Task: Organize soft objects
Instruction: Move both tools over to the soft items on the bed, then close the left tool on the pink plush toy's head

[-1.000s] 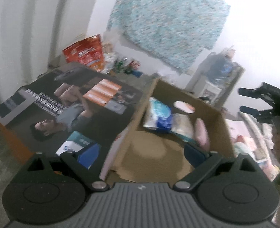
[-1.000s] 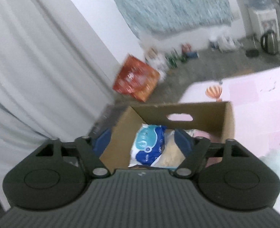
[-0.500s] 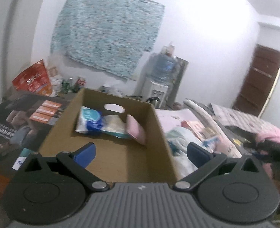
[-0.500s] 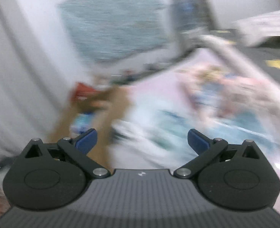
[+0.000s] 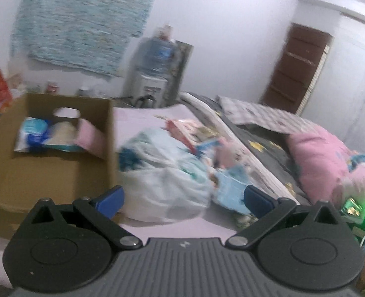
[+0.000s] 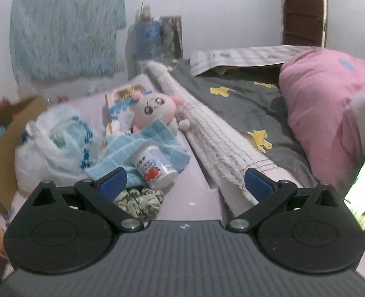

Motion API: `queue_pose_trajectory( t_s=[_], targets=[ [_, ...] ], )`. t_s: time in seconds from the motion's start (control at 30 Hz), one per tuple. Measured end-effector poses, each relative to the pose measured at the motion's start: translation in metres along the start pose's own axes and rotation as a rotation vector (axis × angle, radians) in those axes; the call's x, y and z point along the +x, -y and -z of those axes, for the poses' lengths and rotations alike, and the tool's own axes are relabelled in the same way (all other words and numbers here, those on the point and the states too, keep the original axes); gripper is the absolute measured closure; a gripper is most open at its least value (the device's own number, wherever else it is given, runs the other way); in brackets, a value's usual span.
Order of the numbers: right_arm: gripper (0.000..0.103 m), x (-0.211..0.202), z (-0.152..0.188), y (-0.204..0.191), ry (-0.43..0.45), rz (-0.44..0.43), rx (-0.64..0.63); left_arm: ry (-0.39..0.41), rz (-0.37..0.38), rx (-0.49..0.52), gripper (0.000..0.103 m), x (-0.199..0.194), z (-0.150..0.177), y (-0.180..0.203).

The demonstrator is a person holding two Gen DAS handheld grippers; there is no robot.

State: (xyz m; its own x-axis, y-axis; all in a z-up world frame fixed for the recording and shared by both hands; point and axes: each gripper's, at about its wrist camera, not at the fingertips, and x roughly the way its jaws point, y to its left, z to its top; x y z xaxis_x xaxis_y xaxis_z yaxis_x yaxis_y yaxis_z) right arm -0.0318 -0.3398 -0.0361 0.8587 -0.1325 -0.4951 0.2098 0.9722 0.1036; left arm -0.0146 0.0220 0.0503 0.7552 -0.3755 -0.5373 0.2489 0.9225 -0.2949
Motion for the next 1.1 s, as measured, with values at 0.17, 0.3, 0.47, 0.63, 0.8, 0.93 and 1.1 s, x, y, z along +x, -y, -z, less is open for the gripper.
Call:
queue_pose_trajectory(
  t_s=[0.17, 0.3, 0.47, 0.63, 0.8, 0.93, 1.1],
  targets=[
    [0.001, -0.004, 0.013, 0.026, 0.03, -0.143, 0.13, -0.076, 0.067, 0.075, 0.0, 0.039, 0.014, 0.039],
    [0.001, 0.005, 0.017, 0.032, 0.015, -0.195, 0.151, -0.135, 0.067, 0.142, 0.0, 0.075, 0.024, 0.072],
    [0.001, 0.023, 0.025, 0.039, -0.009, -0.242, 0.162, -0.184, 0.068, 0.205, 0.0, 0.114, 0.03, 0.102],
    [0.002, 0.033, 0.03, 0.049, -0.017, -0.251, 0.185, -0.229, 0.054, 0.235, 0.0, 0.151, 0.028, 0.122],
    [0.002, 0.041, 0.029, 0.057, -0.009, -0.263, 0.196, -0.218, 0.043, 0.259, 0.0, 0.171, 0.012, 0.135],
    [0.002, 0.053, 0.012, 0.053, 0.023, -0.282, 0.182, -0.211, 0.037, 0.254, 0.0, 0.191, -0.018, 0.145],
    [0.002, 0.084, -0.023, 0.038, 0.065, -0.322, 0.145, -0.247, 0.058, 0.229, 0.0, 0.231, -0.062, 0.151]
  ],
)
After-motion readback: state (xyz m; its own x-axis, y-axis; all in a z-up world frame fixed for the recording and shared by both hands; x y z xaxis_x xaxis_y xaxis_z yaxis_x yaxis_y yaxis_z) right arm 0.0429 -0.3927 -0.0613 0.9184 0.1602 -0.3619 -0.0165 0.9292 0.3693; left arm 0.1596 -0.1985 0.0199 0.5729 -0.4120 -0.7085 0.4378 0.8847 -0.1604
